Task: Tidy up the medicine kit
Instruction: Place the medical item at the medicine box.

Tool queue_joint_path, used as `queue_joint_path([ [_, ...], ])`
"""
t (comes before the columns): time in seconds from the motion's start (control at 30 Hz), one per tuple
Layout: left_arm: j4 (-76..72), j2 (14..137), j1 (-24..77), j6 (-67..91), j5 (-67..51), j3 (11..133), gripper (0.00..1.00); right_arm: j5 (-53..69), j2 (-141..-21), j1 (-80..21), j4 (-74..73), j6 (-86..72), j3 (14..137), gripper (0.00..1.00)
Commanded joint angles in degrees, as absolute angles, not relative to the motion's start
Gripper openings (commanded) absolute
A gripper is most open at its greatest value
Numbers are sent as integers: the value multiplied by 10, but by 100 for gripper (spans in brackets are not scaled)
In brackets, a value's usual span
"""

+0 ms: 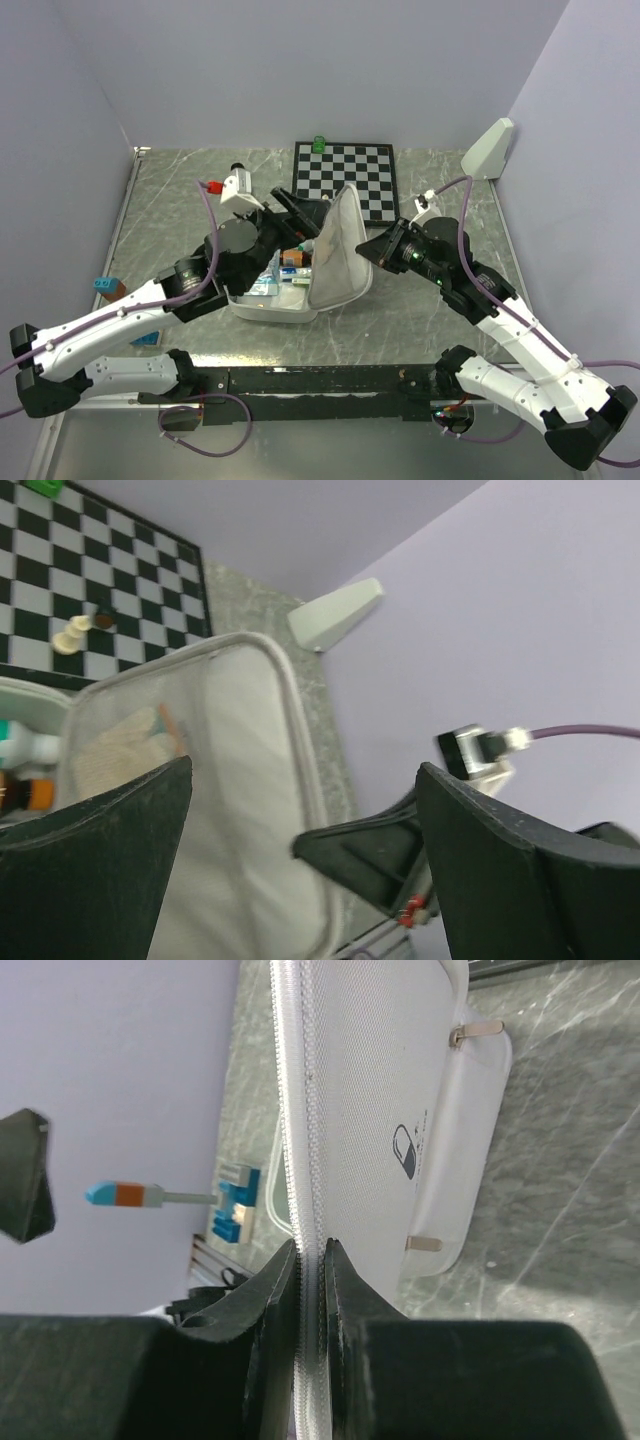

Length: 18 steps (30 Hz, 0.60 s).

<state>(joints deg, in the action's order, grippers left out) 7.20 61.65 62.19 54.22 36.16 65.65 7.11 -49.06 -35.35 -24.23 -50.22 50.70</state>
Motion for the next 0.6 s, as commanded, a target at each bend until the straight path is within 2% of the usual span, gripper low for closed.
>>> queue_joint_path([
  [0.0,88,621,623,490,356,620,96,105,-508,-355,-287,-435,509,0],
  [0.17,75,670,621,417,307,662,96,137,-514,-355,-273,-403,523,0],
  [0.33,195,783,603,395,286,818,96,163,-525,-356,-273,-379,547,3],
  [0.57,270,851,570,402,259,893,97,170,-551,-357,-289,-363,575,6],
])
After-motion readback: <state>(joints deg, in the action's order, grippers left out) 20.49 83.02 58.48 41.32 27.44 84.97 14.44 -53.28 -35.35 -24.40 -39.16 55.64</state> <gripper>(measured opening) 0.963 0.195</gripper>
